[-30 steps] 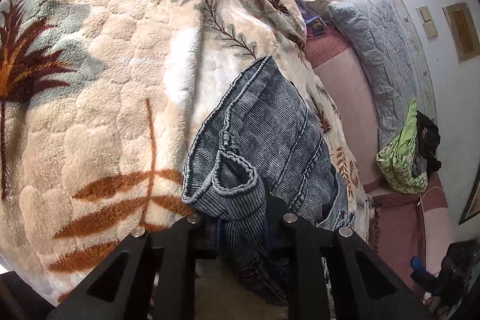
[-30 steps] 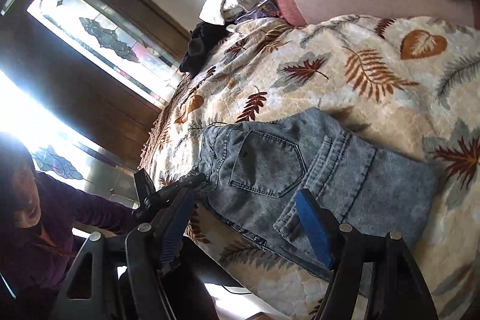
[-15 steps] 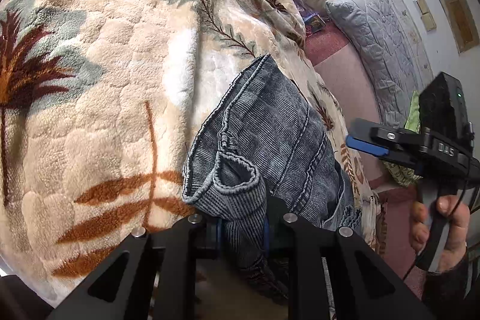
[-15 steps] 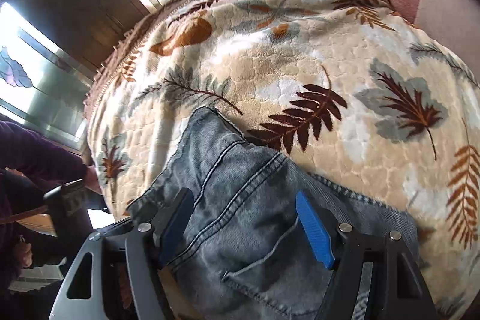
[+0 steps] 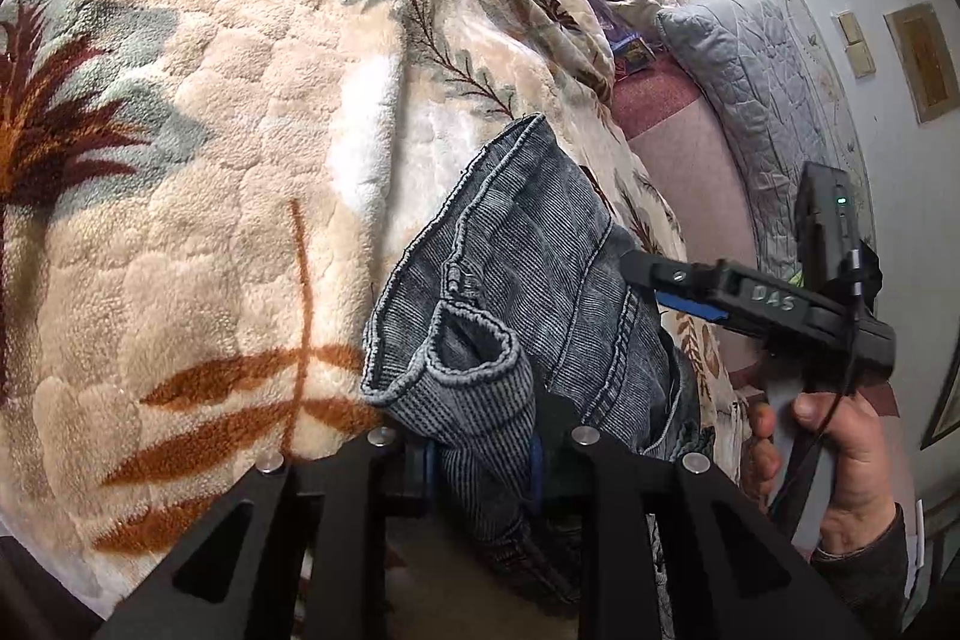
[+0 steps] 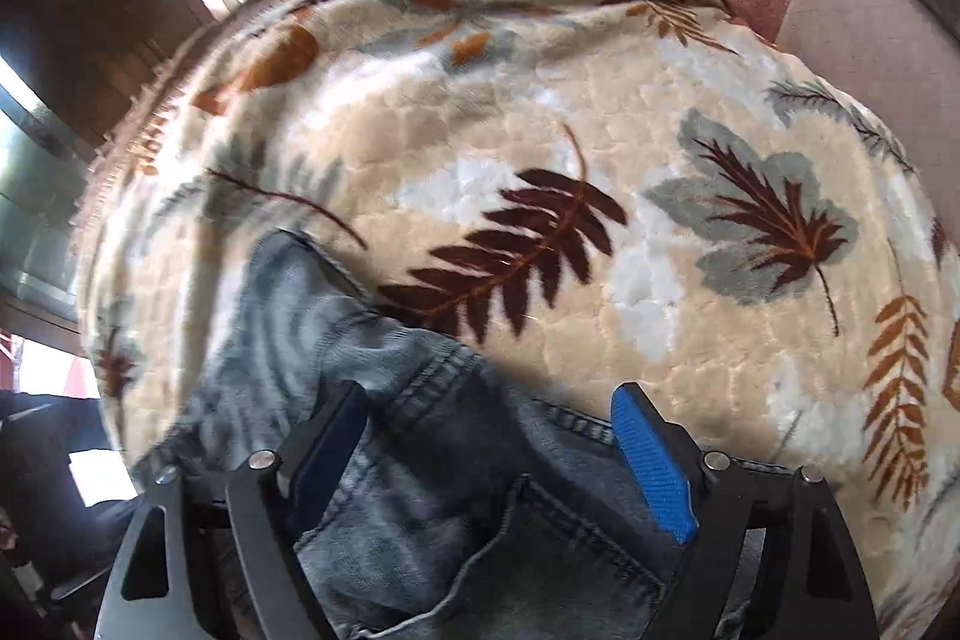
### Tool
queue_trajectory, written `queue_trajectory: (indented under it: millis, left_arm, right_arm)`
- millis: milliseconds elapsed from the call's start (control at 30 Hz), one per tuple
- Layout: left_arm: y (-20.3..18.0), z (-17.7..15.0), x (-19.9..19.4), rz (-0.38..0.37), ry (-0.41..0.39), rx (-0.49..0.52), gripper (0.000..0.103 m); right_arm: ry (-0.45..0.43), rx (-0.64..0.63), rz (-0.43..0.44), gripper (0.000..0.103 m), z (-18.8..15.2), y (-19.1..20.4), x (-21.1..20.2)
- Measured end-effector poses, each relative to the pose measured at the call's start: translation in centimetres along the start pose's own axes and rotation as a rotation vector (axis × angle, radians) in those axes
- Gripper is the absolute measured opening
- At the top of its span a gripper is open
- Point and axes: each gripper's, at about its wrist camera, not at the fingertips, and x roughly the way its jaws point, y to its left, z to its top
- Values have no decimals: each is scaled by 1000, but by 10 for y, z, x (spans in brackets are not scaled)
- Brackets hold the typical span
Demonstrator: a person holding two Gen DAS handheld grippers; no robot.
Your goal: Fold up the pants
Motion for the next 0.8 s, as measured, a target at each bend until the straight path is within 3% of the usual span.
queue_trajectory:
  millis: [67,167,233,367,500,567,667,800]
  left_arm:
    - [1,0,0,-4,5,-2,24]
    - [1,1,-2,-25,12,-7,29]
    - [0,2,-3,-39,16,2,35]
    - [0,2,-3,-58,21,-4,40]
    - [0,2,-3,-70,16,-26,44]
    - [0,1,-3,-71,10,-35,45]
    - [-2,-1,-3,-56,3,-29,46]
    - [-4,-1,-1,-46,-3,-33,46]
  right_arm:
    - [67,37,50,89,-2,-5,24]
    - [28,1,-3,90,2,0,8]
    - [-11,10,25,89,3,1,-11]
    - [-178,230,272,90,-26,-16,-60]
    - [-305,504,600,90,-114,-20,-70]
    - [-293,655,682,90,-156,-24,-53]
    - [-302,744,724,83,-191,-30,-39]
    - [-379,726,670,83,-185,-33,-69]
